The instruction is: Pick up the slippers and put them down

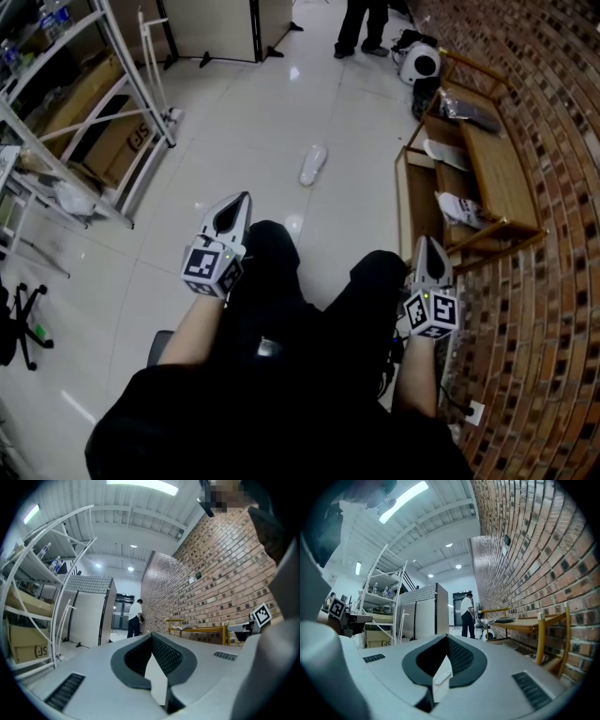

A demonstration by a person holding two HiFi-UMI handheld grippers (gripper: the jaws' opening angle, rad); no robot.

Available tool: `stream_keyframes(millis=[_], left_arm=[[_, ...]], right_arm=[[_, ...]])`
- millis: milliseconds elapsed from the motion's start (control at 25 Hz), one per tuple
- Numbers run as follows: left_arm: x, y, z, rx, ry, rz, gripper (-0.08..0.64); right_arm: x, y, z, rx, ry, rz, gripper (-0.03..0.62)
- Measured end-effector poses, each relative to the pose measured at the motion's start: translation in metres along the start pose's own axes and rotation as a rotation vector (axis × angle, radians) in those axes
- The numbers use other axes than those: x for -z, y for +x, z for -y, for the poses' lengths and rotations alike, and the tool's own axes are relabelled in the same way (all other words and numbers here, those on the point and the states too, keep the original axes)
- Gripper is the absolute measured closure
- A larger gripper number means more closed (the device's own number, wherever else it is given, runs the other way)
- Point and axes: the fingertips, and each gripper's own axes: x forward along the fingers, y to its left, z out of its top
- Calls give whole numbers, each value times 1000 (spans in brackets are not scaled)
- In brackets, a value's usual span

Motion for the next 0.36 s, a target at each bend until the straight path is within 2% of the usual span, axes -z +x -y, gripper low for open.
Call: stream_keyframes(millis=[80, 160, 360], left_arm=[[-2, 0, -1, 2, -29, 12, 560], [-5, 1, -1, -4, -17, 20, 560], [-1, 1, 0, 1, -9, 8, 560]], right_arm=[[3, 1, 4, -3, 36, -3, 586], [4, 1, 7, 4, 56, -5, 586], [2, -2, 7, 21, 42, -12, 586]])
